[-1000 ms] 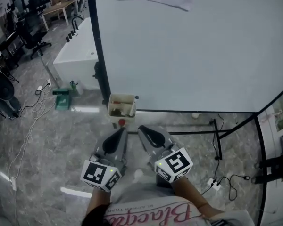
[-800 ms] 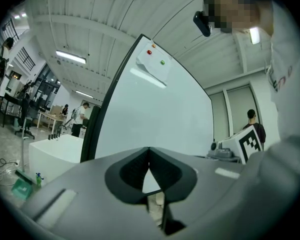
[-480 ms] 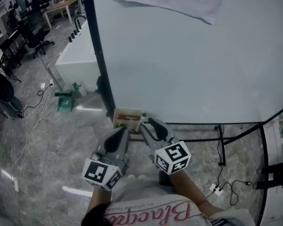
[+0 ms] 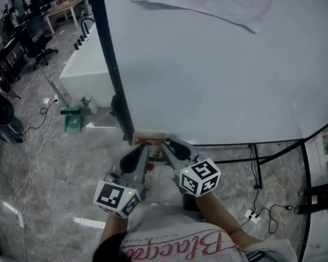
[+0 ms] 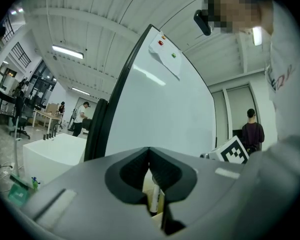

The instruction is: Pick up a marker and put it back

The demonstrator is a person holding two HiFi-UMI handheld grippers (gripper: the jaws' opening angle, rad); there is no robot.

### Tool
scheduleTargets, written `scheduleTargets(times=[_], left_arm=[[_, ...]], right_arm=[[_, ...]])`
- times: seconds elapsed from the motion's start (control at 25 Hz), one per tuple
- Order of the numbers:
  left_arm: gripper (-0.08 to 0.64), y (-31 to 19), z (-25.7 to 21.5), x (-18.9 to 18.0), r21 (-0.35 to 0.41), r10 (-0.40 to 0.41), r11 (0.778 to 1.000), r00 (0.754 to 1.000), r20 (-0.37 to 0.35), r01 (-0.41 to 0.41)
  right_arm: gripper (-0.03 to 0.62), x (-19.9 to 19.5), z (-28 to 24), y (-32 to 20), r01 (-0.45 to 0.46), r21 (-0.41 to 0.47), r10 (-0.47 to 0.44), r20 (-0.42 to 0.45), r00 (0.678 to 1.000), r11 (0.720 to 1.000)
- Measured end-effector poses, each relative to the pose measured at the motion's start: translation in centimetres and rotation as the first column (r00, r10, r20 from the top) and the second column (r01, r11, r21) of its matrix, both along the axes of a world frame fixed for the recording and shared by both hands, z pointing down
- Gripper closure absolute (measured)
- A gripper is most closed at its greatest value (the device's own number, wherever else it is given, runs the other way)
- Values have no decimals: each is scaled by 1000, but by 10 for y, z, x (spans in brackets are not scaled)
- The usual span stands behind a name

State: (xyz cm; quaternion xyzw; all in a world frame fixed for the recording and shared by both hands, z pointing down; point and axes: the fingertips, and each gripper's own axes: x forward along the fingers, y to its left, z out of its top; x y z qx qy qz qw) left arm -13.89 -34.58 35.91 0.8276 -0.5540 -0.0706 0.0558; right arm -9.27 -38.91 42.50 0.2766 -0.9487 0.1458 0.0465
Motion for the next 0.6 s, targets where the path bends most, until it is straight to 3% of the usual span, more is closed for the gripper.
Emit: scheduleTargets(times=[0.28, 0.6], left_arm=[[561, -6, -6, -4, 10, 19, 1000, 1000, -2, -19], [563, 0, -31, -3, 72, 18, 997, 1000, 14, -19]], right_arm=[[529, 1, -44, 4, -3, 117, -2, 43, 999, 993], [529, 18, -124, 22, -42, 276, -12, 191, 982, 960]])
